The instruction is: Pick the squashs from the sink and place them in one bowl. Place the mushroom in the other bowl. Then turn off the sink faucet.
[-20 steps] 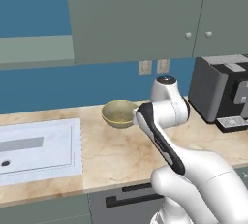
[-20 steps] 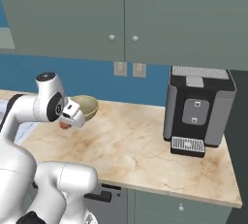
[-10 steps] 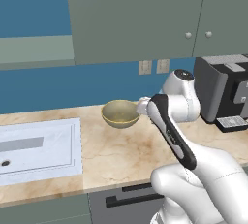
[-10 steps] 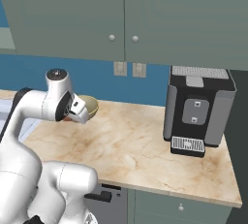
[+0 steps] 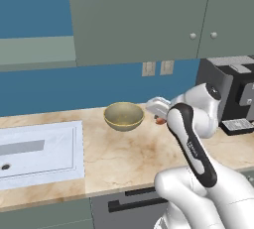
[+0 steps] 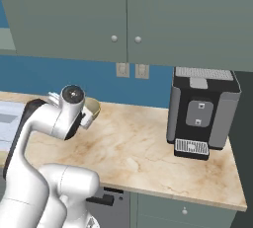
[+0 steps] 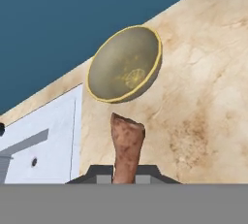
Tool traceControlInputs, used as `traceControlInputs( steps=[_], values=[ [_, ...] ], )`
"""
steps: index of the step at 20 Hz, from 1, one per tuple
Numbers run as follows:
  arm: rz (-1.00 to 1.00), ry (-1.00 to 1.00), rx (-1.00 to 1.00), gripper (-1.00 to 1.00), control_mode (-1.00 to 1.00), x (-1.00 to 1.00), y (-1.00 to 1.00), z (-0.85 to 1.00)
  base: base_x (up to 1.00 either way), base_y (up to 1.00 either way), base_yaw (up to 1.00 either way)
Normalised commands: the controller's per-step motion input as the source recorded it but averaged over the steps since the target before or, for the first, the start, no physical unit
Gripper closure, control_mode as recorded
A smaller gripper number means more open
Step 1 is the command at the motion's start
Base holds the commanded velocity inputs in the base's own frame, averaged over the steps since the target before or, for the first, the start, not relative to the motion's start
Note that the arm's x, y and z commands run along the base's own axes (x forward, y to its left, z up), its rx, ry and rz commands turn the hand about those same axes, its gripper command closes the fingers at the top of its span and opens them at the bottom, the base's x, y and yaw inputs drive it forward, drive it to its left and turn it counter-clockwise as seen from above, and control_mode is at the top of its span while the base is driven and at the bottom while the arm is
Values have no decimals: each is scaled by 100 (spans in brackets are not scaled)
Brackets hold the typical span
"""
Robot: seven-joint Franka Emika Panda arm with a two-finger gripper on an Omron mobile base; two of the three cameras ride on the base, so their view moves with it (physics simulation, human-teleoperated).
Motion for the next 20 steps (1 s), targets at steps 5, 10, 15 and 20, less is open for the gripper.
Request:
traceControlInputs(
  steps=[5,10,15,20],
  values=[
    [0,-11,25,100,-100,0,0,0,0,0,0],
    [-2,0,0,100,-100,24,1,0,0,0,0],
    [0,7,0,100,-100,50,0,0,0,0,0],
    [-1,10,0,100,-100,67,2,0,0,0,0]
  ],
)
